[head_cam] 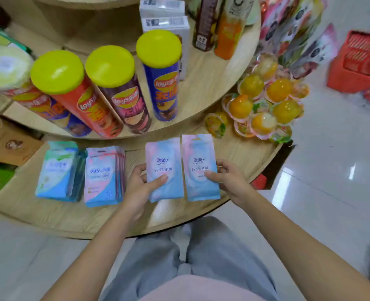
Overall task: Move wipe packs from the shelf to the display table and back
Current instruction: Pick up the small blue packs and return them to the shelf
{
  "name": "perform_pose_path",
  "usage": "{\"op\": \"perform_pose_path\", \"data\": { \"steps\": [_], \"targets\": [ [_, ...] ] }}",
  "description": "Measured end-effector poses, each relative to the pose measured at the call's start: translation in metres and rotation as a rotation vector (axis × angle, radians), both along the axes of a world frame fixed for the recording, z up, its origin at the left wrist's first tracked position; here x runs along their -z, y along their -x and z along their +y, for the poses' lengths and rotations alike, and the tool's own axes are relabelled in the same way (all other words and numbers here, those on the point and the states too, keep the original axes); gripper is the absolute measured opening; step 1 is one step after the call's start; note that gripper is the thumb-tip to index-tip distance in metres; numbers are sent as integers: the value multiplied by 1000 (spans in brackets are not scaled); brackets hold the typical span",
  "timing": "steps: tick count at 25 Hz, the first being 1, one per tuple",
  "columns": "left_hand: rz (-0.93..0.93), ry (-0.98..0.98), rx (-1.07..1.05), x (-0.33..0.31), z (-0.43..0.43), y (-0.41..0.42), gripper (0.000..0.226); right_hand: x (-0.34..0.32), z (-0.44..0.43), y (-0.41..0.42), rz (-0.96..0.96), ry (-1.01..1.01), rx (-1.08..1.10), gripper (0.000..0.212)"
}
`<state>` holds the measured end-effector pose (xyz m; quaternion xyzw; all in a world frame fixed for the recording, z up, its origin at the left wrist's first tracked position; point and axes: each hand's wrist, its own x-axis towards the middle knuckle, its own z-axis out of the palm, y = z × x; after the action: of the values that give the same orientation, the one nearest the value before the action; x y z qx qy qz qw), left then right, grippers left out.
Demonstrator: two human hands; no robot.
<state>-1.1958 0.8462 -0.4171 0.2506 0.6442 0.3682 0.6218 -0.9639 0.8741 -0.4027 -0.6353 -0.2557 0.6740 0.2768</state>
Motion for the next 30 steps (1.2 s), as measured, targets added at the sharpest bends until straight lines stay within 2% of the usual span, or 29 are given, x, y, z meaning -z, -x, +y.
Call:
{"op": "perform_pose_path", "data": {
  "steps": [3, 7, 11, 15, 20, 24, 30],
  "targets": [
    [-27, -59, 229, -23, 7, 5, 62, -19, -49, -14, 4, -77, 242, 40],
    [-44, -101, 546, -43, 9, -19, 59, -36, -148, -13, -12, -102, 595, 37],
    [-97, -129, 943, -53, -20, -88, 53, -42, -266, -2, -41, -66, 1026, 35],
    [-123, -162, 1365, -63, -83, -169, 63, -48, -382, 15, -65, -70, 1414, 30],
    [-141, -177, 1715, -82, -211, -253, 82, -52, -518, 43, -74, -90, 1811, 30],
    [-192, -185, 1861, -96, -342, -292, 60, -61, -629, 49, -67, -130, 2017, 31],
    [-263, -90, 2060, -101, -504, -314, 61, -104, -787, 19, -270, -235, 2187, 33]
  ]
}}
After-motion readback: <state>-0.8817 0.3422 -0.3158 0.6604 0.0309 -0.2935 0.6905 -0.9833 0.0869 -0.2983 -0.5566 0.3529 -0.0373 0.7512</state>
